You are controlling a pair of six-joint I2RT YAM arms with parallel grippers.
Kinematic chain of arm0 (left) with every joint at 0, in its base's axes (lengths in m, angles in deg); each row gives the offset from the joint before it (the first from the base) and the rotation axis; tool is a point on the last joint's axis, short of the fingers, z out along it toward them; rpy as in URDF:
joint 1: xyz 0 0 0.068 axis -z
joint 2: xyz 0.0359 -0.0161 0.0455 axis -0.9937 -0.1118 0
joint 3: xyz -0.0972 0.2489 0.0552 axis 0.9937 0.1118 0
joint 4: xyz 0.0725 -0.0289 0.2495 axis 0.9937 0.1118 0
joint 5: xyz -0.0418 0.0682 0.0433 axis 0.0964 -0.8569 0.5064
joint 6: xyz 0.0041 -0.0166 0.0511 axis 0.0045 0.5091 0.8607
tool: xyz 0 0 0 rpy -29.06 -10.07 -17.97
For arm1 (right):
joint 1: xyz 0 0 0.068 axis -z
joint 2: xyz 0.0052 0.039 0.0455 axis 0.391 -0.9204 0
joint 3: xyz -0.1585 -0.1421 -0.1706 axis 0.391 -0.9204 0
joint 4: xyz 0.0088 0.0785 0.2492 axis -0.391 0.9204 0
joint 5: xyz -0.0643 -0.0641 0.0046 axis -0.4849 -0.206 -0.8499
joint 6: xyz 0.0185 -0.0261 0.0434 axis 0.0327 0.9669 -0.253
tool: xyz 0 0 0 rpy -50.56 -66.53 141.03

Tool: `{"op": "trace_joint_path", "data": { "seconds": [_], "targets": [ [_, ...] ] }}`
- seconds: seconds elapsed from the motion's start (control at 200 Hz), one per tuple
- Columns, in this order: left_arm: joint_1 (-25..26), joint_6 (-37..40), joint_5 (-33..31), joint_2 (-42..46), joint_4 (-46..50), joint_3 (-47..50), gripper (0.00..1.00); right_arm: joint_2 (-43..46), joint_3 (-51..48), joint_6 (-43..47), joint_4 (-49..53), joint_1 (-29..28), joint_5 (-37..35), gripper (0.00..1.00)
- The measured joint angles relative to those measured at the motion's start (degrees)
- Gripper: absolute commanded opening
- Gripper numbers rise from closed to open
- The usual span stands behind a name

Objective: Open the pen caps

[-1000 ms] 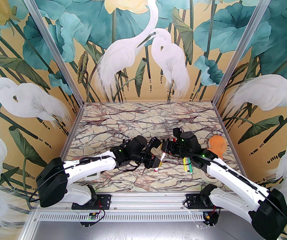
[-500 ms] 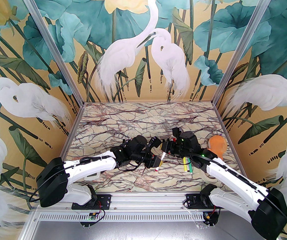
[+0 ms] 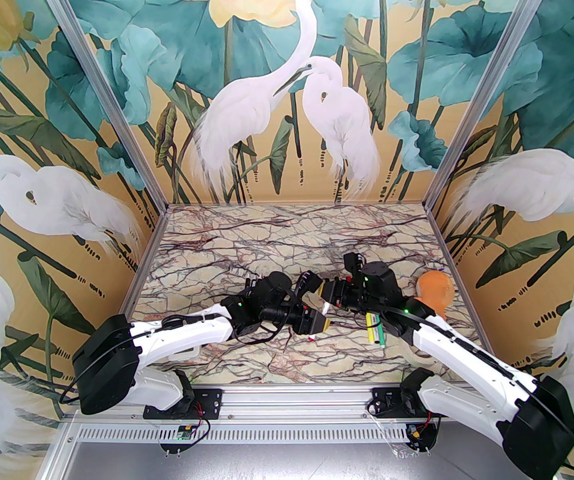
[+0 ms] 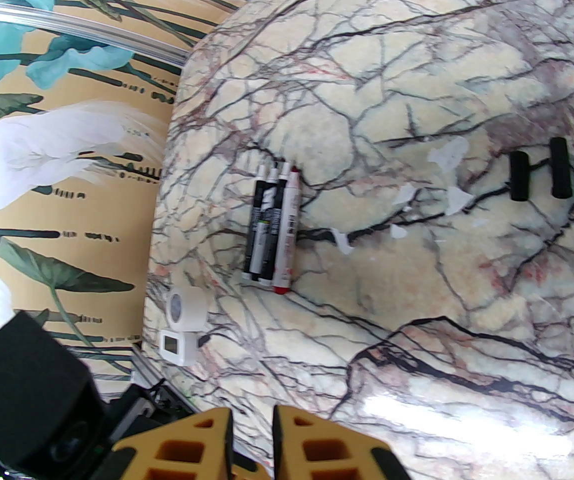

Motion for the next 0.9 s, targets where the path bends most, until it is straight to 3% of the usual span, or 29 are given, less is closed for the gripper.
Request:
{"op": "trace_joint_path", "data": {
  "seconds": [0.305,0.515,0.9],
  "targets": [
    [-0.04,-1.75,0.00,-0.92,-3.32,1.22,0.09,0.61,-2.14,-1.81,-2.99,0.11,0.52,0.14],
    [-0.85,-2.56,3.43,-0.72,-7.89,3.17,0.08,2.67,-3.50,-2.19,-4.57,1.09,2.12,0.13],
    [-4.24,-8.41,14.80,4.00,-21.03,7.23,0.07,7.15,-3.67,-1.55,-14.23,4.68,14.36,0.13]
  ]
}}
